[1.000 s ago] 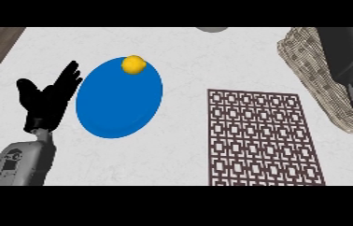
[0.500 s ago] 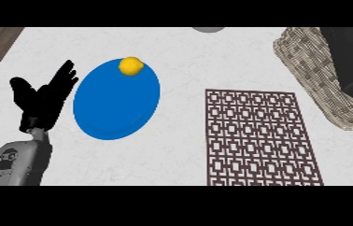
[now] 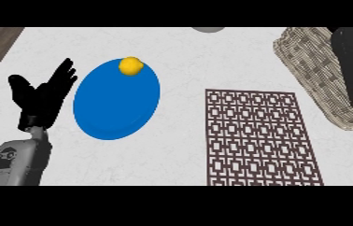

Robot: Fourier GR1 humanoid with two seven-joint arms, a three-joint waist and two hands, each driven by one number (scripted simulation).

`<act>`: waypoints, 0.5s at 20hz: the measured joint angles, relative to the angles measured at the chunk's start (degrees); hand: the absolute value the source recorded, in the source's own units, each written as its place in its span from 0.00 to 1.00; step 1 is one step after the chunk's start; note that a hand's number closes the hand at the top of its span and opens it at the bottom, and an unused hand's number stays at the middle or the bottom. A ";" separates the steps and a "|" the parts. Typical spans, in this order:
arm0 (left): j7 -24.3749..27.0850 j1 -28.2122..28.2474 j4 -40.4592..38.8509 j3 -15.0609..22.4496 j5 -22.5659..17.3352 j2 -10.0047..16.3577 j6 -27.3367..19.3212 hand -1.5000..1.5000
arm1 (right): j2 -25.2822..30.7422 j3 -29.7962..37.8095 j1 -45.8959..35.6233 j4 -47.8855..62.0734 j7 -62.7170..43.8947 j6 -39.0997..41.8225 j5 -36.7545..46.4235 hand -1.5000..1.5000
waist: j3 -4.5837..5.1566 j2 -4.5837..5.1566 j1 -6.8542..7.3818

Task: Pick the sweet potato from the placemat and place it in the basket

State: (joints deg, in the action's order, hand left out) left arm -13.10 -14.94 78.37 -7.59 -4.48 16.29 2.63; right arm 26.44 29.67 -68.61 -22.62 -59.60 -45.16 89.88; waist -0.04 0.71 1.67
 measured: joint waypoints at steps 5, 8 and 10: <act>-0.57 0.51 0.78 -0.03 -0.17 -0.20 0.36 0.50 | 0.43 0.85 0.88 0.89 3.46 -2.84 -2.74 0.00 | -0.01 -0.06 0.03; -0.30 0.87 0.99 0.42 0.35 -0.79 0.06 0.50 | 1.35 1.47 0.60 0.30 5.95 -4.87 -4.49 0.00 | -0.03 -0.07 0.05; 0.39 0.92 0.02 0.54 0.87 -1.26 -0.41 0.50 | 1.41 2.14 0.97 -1.47 6.13 -6.66 -5.22 0.00 | -0.01 -0.14 -0.38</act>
State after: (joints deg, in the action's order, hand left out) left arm -12.71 -14.02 78.39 -7.05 -3.61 15.03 2.22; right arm 27.85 31.82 -67.65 -24.10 -53.47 -51.83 84.66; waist -0.05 0.57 1.30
